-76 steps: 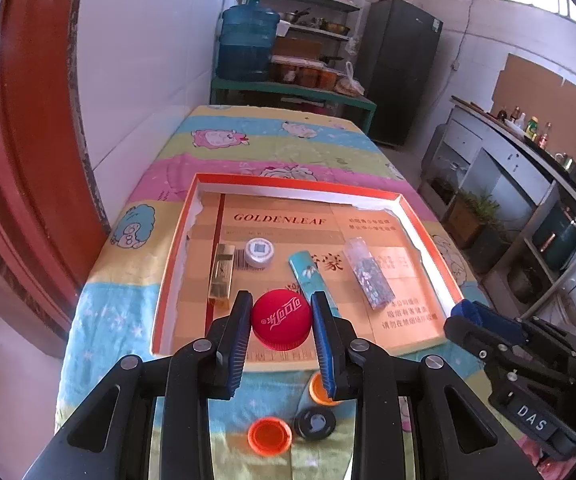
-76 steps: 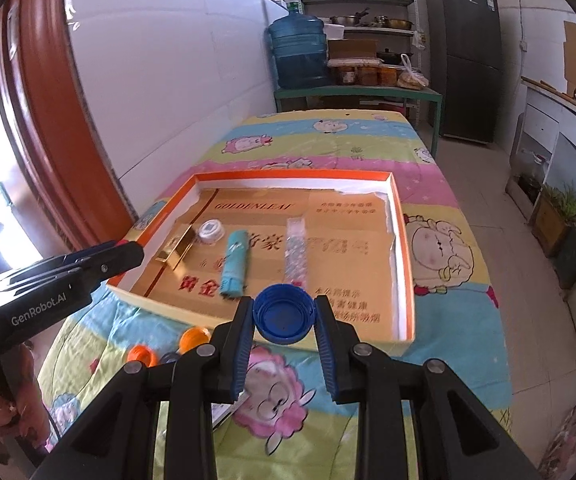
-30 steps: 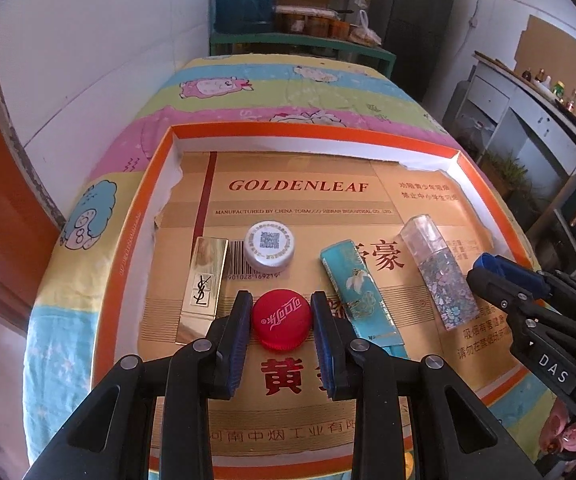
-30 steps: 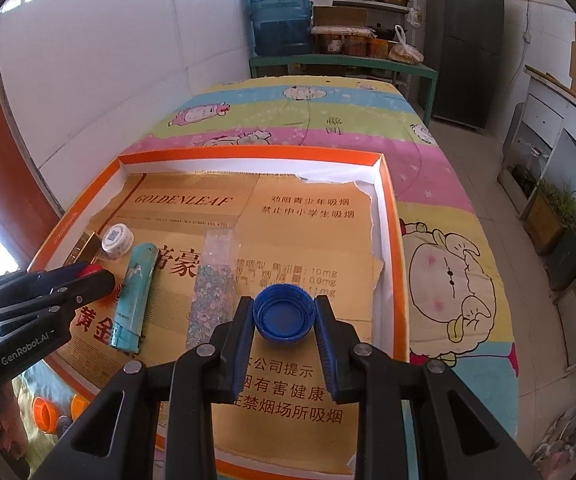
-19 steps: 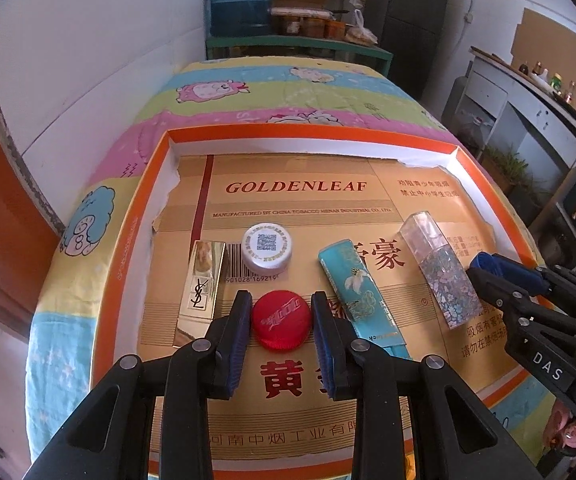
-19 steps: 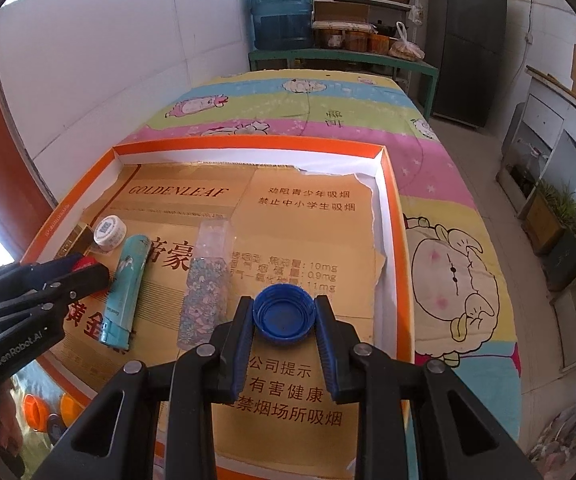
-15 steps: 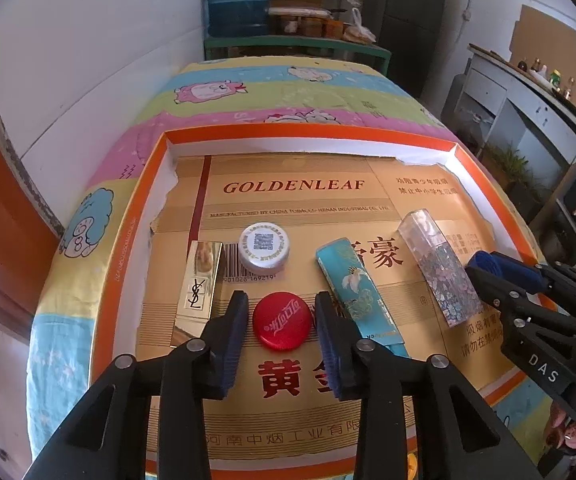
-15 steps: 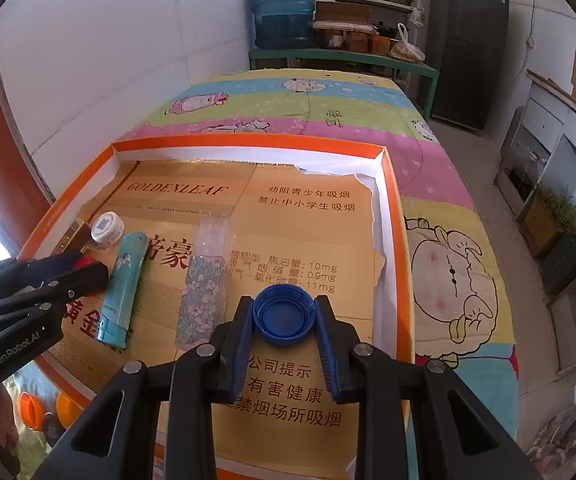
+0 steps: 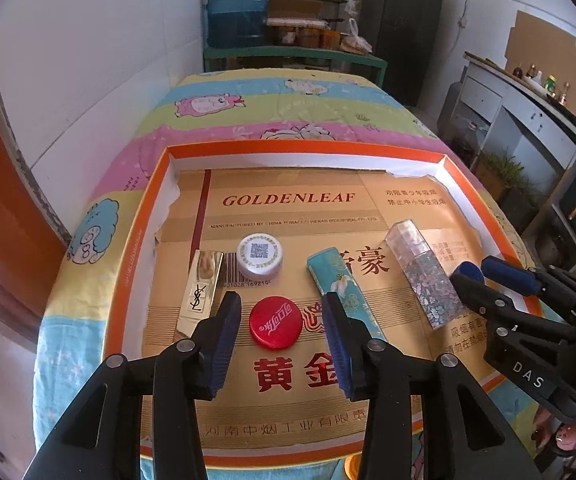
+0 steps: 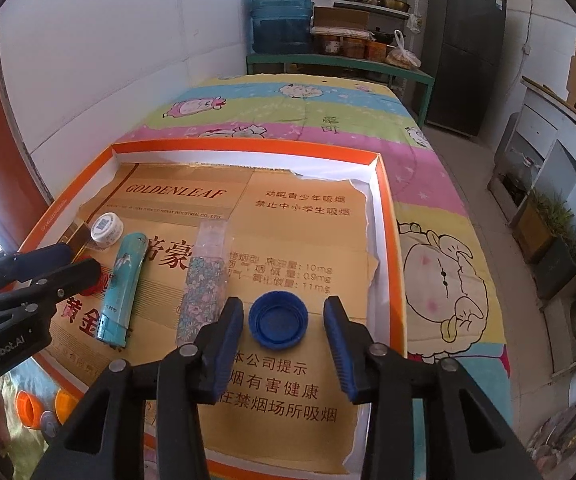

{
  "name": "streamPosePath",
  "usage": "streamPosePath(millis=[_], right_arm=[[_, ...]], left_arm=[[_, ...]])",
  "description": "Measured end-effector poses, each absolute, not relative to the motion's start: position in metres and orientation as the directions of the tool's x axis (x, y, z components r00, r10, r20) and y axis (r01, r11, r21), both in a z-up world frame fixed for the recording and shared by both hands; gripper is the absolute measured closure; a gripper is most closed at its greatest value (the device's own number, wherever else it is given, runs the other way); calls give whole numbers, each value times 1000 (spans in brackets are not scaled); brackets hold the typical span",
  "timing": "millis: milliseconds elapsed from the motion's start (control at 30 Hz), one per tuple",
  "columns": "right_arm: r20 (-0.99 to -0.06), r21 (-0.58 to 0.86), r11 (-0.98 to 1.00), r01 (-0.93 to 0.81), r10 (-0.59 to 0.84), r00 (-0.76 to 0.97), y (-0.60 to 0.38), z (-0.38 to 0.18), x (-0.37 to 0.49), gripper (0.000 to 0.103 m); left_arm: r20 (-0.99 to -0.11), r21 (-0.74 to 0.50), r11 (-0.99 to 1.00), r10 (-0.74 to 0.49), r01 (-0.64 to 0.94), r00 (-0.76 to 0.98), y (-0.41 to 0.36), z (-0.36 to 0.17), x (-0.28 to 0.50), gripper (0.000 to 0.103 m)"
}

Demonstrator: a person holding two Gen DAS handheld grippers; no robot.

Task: Organize rigid objects
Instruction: 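Lower both caps into the box and open both tools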

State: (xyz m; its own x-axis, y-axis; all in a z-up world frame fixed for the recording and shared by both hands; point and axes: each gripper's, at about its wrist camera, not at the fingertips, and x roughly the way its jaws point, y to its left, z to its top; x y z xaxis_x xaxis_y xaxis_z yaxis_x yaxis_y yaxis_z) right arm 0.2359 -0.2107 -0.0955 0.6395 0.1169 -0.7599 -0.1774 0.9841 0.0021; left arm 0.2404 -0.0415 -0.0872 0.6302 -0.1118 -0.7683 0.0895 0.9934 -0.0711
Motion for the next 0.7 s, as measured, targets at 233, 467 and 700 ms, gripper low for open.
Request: streamPosePath(millis=[233, 467, 700], right_arm=[[-752, 10, 986, -165, 117, 649, -213, -90, 229, 61], [-745, 16, 988, -154, 114, 657, -216, -82, 220, 61], [-735, 23, 989, -149, 118, 667, -215, -74, 210, 61]], left_arm=[[-759, -73, 994, -112, 87, 642, -40, -82, 233, 60], [-741, -73, 994, -111, 84, 663, -38, -72, 221, 60], [-726, -76, 994, -108, 77, 679, -34, -63, 207, 60]])
